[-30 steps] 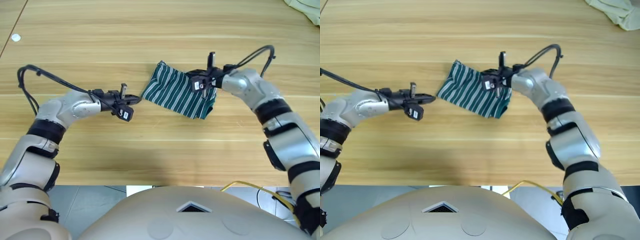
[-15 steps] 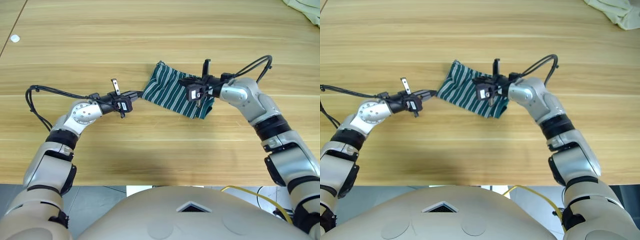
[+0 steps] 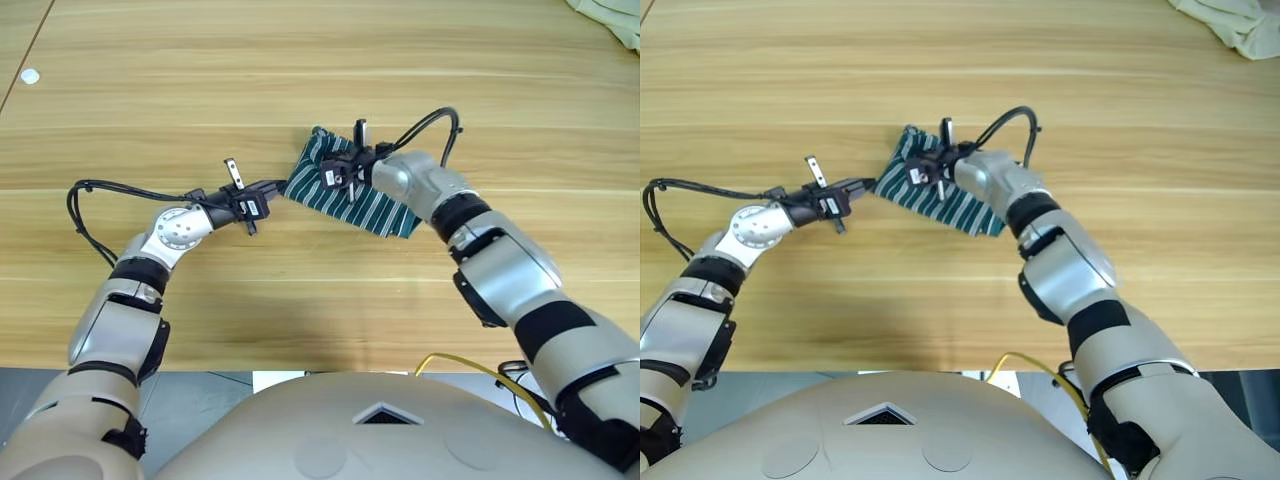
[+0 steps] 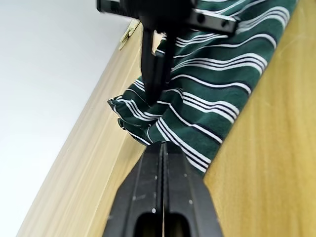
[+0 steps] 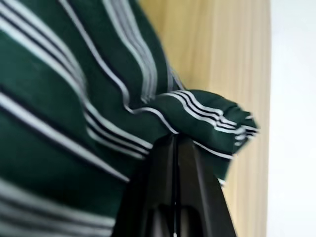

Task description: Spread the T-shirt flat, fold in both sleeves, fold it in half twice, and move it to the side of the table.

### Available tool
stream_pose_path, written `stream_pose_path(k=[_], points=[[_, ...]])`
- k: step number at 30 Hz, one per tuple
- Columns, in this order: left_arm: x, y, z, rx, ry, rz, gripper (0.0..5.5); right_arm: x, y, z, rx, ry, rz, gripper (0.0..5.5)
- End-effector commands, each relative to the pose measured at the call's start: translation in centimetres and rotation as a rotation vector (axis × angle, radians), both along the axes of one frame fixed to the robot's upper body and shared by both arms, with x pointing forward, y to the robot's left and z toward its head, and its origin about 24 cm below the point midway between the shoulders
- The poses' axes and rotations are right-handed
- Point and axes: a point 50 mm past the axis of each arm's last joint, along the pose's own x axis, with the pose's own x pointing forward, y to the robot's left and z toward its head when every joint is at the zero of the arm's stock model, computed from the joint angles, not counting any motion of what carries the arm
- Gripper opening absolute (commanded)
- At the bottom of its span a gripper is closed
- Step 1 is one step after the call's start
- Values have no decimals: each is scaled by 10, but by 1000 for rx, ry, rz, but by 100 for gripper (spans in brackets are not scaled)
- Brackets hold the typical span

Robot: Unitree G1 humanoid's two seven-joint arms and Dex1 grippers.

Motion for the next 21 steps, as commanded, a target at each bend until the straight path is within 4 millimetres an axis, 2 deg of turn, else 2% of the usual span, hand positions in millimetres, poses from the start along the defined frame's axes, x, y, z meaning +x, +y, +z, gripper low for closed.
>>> stream_pose_path(k=[1,5,9,11,13,16,21], points=[[-3,0,-8,22,29,3,0,0,5,-6,5,27,-63,1],[-4,-7,-13,19,43,-3,0,4,-1,-8,68,45,-199,1],[-7,-13,-17,6,55,-14,0,8,-25,-16,94,64,-387,1],[-8,-15,-20,-8,63,-15,0,9,-50,-24,83,67,-550,1],[-9,-19,-22,-37,77,-9,0,6,-87,-34,48,70,-725,1],[-13,-21,-26,-59,108,-8,0,-7,-136,-46,-68,6,-848,1],[-19,-18,-33,-61,133,13,0,-37,-188,-66,-69,59,-1000,1]])
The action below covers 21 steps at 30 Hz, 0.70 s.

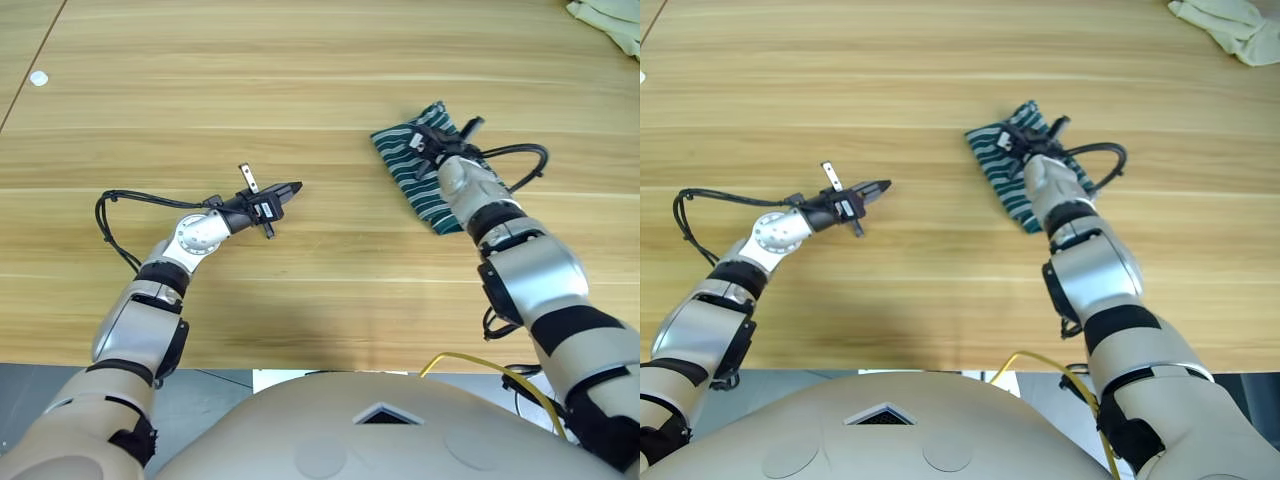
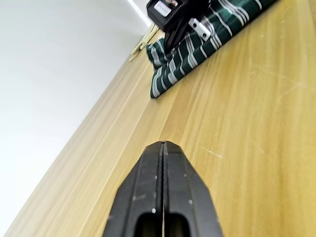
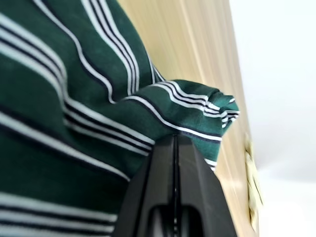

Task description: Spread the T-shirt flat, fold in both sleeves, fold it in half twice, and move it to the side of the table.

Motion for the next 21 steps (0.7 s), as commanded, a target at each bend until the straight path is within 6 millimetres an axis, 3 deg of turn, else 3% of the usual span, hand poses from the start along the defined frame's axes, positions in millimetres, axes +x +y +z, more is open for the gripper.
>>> stream_pose_path(k=[1,7,11,15,21], points=[[-17,5,-22,41,100,9,0,-54,-55,-50,-32,196,-163,1],[-26,13,-28,4,115,72,0,-85,-112,-53,-55,225,-309,1],[-28,19,-29,-48,136,122,0,-99,-137,-50,-96,229,-387,1],[-28,21,-31,-55,156,143,0,-106,-148,-48,-147,222,-420,1],[-27,23,-33,-77,168,190,0,-100,-150,-41,-118,158,-471,1]])
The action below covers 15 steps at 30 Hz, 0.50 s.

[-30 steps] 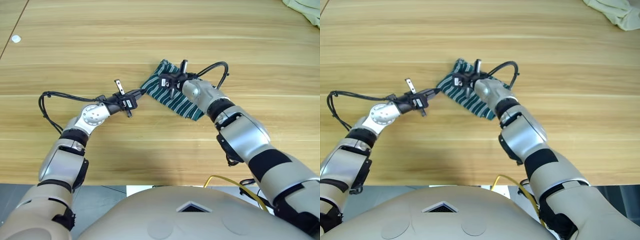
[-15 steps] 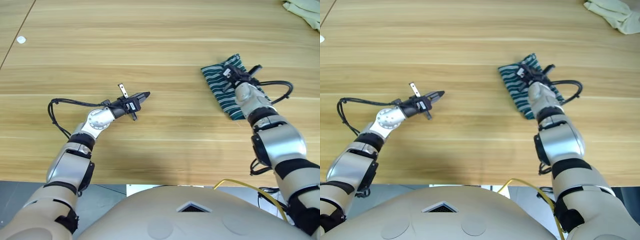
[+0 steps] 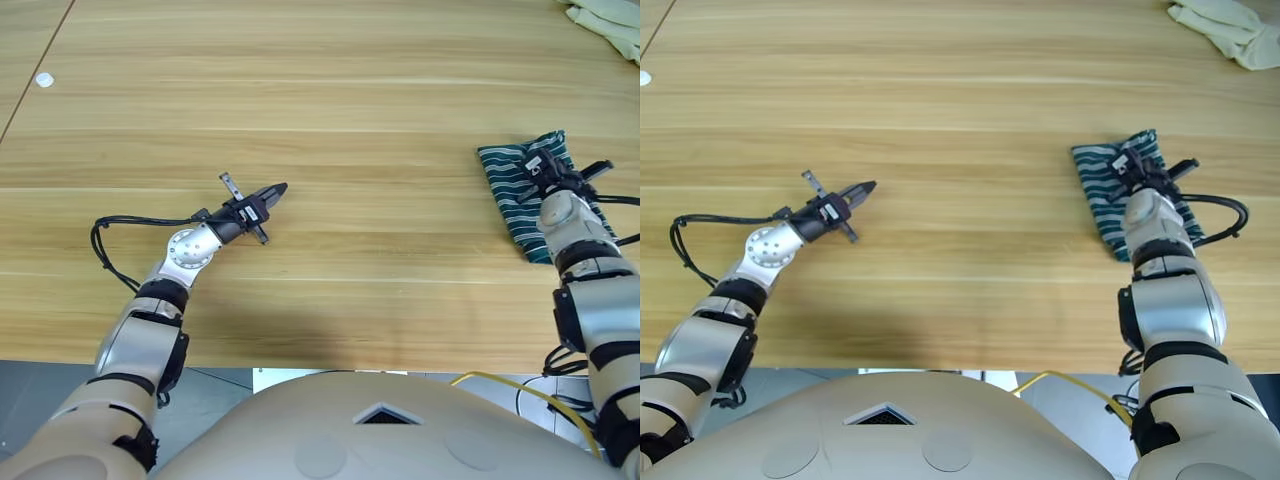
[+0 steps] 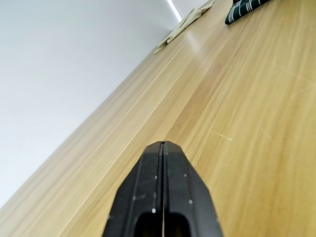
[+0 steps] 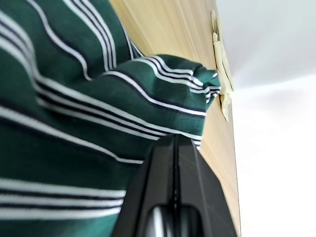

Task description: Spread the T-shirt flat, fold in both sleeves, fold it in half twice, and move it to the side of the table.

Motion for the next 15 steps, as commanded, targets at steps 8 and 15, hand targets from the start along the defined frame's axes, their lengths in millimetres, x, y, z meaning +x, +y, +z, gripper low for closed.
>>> stream_pose_path(k=[8,15], points=[[4,17,-11,-131,119,237,0,-23,-35,3,531,-360,-508,1],[13,27,-6,-322,165,347,0,9,-42,76,1107,-957,-291,1]])
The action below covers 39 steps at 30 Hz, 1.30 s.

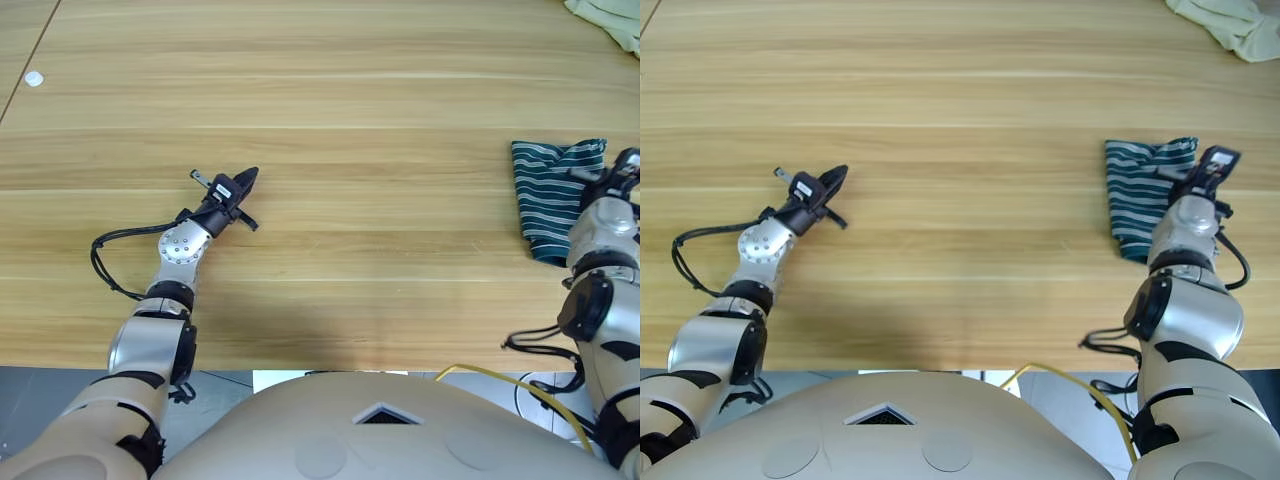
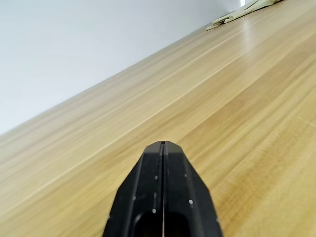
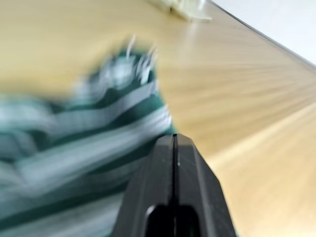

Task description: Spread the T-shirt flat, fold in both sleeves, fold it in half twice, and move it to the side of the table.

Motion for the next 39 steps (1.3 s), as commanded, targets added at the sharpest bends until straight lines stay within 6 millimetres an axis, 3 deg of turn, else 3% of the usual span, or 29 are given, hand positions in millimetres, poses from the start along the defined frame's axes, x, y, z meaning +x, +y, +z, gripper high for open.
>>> stream_pose_path(k=[1,4,6,8,10,13,17,19,20,22,27,32,39], points=[[2,2,0,-102,19,46,0,20,3,49,63,-397,117,1],[8,3,4,-189,12,85,0,32,22,68,49,-583,291,1],[14,5,9,-265,2,136,0,46,55,72,8,-638,462,1],[26,10,16,-365,0,226,0,62,106,61,-76,-550,643,1],[41,18,24,-454,25,369,0,76,156,39,-154,-343,743,1],[56,31,27,-535,97,619,0,83,195,21,-12,-253,784,1],[51,42,13,-634,207,874,0,78,206,-2,555,-327,673,1],[50,40,7,-657,249,901,0,72,210,-15,702,-334,629,1],[49,39,6,-582,247,891,0,69,214,-20,730,-325,632,1],[47,39,4,-523,244,873,0,69,220,-21,698,-306,651,1],[43,49,1,-614,290,929,0,65,211,-32,496,-126,562,1],[37,60,-3,-660,327,1010,0,61,207,-41,494,-46,485,1],[40,54,-3,-665,343,996,0,59,207,-44,445,-11,494,1]])
